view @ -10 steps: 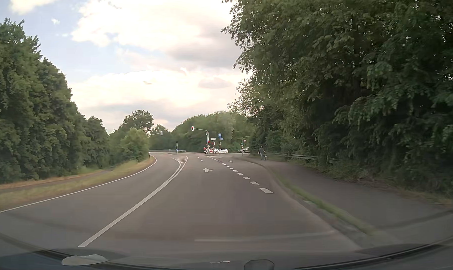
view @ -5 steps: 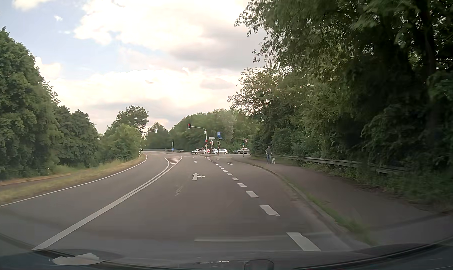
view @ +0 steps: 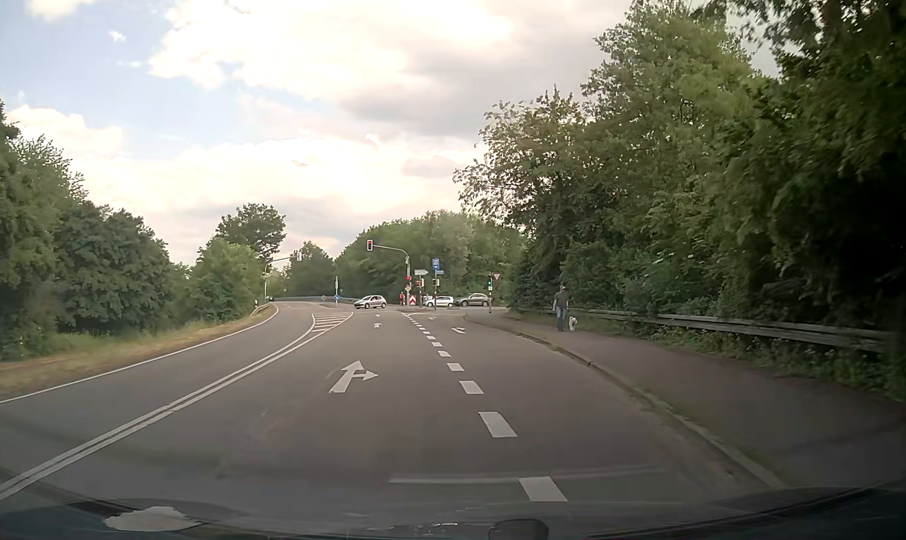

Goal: Follow the waypoints while adhering to traffic rules and regulations

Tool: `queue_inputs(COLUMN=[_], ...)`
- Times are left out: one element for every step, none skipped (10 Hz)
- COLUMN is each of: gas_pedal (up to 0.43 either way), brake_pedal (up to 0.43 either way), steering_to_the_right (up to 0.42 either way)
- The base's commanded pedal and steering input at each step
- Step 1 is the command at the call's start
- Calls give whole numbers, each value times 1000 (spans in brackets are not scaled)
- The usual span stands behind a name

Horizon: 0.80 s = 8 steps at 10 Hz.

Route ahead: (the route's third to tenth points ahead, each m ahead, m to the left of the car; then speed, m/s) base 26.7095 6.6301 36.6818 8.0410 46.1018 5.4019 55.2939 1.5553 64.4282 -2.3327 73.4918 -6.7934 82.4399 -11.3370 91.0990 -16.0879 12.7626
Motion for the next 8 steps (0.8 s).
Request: queue_inputs(gas_pedal=[67, 67, 67, 67, 67, 67, 67, 67], brake_pedal=[0, 0, 0, 0, 0, 0, 0, 0], steering_to_the_right=[-4, -4, -5, -6, -8, -9, -10, -12])
